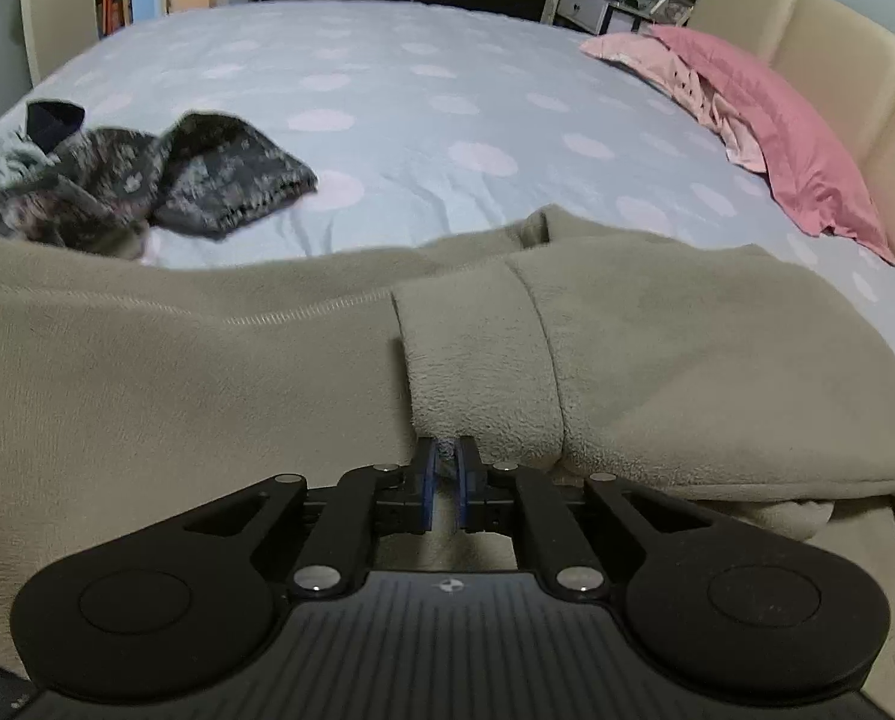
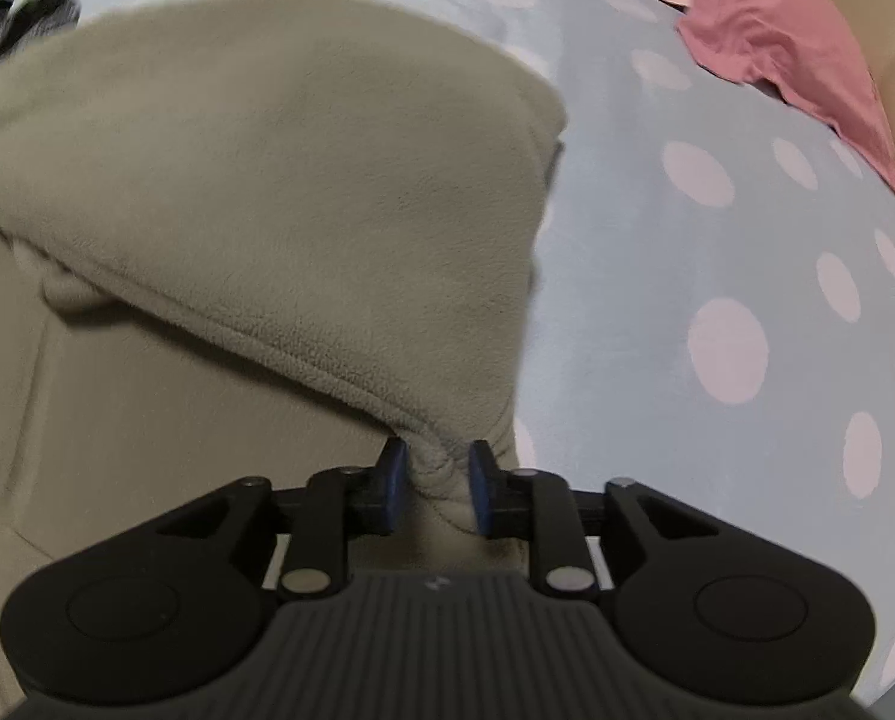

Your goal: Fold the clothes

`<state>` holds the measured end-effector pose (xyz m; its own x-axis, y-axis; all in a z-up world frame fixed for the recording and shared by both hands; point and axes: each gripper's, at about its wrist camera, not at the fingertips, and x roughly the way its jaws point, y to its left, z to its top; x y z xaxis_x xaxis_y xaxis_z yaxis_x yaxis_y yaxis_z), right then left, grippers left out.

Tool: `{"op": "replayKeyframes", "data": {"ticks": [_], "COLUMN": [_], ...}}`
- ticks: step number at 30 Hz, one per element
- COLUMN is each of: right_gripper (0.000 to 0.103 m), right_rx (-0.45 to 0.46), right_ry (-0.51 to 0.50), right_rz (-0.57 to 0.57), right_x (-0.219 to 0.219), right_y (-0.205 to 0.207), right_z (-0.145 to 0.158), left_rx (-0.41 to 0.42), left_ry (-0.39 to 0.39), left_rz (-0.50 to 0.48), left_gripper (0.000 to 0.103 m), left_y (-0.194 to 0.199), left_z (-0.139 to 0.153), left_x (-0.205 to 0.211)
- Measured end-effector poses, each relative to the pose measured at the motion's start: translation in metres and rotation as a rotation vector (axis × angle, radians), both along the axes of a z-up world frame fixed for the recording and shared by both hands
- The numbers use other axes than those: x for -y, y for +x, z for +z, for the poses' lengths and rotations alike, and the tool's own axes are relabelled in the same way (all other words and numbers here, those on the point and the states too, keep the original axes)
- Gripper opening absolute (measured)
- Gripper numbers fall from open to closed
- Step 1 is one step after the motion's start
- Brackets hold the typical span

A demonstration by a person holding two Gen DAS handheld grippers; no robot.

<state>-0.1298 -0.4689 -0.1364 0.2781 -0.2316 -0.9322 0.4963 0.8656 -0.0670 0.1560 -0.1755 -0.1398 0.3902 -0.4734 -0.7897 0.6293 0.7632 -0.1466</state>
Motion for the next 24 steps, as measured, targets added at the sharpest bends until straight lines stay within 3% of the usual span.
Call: {"op": "replayKeyframes", "data": {"ticks": [3,9,13,15,19,24], "right_gripper": [0.038,0.047,0.051,0.054,0.057,0.058], "right_rx": [0.083,0.175,0.195,0.199,0.204,0.201], "right_ry": [0.032,-0.004,-0.024,-0.035,-0.057,-0.081], "right_rz": [-0.039,-0.017,0.047,0.087,0.161,0.206], "right_x": [0.002,-0.021,-0.046,-0.055,-0.069,-0.085], "right_y": [-0.002,0.016,0.036,0.047,0.066,0.069], "right_z": [0.020,0.053,0.063,0.065,0.069,0.074], "left_rx": [0.024,0.065,0.122,0.152,0.199,0.264], "left_ry": [0.001,0.018,0.057,0.080,0.127,0.123], "left_rz": [0.008,0.051,0.092,0.117,0.179,0.280], "left_gripper": [0.023,0.024,0.031,0.040,0.041,0.052], "left_y": [-0.005,-0.002,0.004,0.006,0.008,0.012], "left_z": [0.015,0.064,0.112,0.136,0.179,0.228], "left_x": [-0.004,-0.027,-0.062,-0.083,-0.128,-0.187]}}
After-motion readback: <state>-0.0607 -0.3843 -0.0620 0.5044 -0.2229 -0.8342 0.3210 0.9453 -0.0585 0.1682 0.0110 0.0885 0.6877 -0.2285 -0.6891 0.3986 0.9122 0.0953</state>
